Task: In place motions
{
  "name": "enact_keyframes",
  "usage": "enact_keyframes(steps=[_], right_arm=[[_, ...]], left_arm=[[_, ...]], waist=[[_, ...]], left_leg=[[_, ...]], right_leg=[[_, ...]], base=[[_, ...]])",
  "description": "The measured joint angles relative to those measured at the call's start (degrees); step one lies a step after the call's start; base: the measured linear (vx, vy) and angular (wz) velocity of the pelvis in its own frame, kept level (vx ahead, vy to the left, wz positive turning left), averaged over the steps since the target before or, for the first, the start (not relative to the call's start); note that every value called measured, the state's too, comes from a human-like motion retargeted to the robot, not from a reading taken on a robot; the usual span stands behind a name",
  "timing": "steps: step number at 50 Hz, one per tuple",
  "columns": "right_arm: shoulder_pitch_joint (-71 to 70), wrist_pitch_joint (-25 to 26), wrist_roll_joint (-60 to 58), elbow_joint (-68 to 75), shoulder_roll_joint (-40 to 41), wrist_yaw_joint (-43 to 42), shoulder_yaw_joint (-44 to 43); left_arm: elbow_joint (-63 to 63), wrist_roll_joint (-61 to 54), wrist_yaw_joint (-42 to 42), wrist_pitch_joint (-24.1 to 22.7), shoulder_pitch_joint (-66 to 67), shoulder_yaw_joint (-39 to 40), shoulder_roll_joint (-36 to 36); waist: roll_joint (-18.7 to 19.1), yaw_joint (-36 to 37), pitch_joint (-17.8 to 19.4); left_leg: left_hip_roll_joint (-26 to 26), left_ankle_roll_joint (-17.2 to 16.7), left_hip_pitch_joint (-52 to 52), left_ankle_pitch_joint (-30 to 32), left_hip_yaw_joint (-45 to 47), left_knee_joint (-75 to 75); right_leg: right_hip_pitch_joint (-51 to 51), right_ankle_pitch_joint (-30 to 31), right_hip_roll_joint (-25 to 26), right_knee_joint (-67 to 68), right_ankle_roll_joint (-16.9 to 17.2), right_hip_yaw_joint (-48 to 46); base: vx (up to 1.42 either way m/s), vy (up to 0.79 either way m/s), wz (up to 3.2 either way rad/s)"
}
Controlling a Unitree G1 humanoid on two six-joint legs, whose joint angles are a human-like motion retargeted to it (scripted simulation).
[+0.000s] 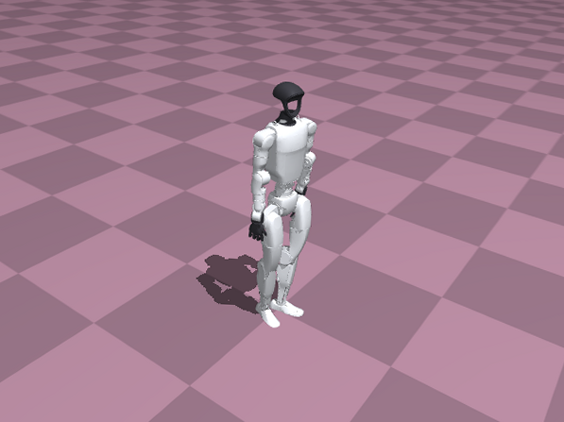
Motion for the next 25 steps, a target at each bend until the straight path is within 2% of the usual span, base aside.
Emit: enact_keyframes(steps=[6, 9, 13, 20, 25], right_arm=[[0.05, 0.20, 0.21, 0.24, -0.33, -0.37, -0.75], [-0.37, 0.25, -0.47, 0.33, -0.17, -0.48, -1.60], [-1.10, 0.20, -1.26, 0.06, 0.25, -0.45, -1.86], [-3.60, 0.09, -1.65, -1.04, 0.79, 0.45, -2.05], [-5.53, 0.18, -1.41, -2.12, 0.59, 0.91, -1.87]], left_arm=[[-0.58, 2.18, -0.12, 0.12, -1.22, -2.36, 0.84], [-0.23, 2.13, -0.35, -0.03, -1.71, -3.68, 1.29], [1.04, 0.67, -0.43, -0.22, -1.88, -4.28, 1.31], [0.76, 1.07, -1.19, 0.13, -1.91, -5.73, 1.67], [-0.18, 1.28, -2.15, 0.27, -1.32, -4.55, 2.08]], waist=[[-0.30, 3.41, 0.15], [-0.35, -2.47, -0.60], [0.34, -4.96, -1.04], [1.66, -12.19, -0.93], [2.93, -19.39, 0.37]], left_leg=[[1.38, -0.06, -0.62, 0.22, 5.53, 0.38], [1.98, -1.41, -0.32, -0.79, 2.17, 0.95], [3.86, -1.84, -0.51, -1.70, 6.17, 1.44], [7.58, -4.03, 1.16, -3.83, 18.04, 1.37], [9.73, -5.99, 3.87, -4.08, 28.37, 0.37]], right_leg=[[-0.86, 0.98, 0.79, 0.44, -0.12, 5.22], [-1.66, 0.83, -0.06, 0.71, 0.49, 2.25], [-3.81, 2.04, 1.02, 1.39, 0.92, 5.89], [-8.82, 5.91, 3.54, 2.58, 1.90, 13.92], [-11.73, 9.68, 7.94, 2.64, 3.92, 25.61]], base=[[-0.02, -0.02, -0.75], [-0.07, -0.09, 0.71], [-0.13, -0.16, -0.83], [-0.24, -0.17, -1.52], [-0.30, -0.10, -2.04]])
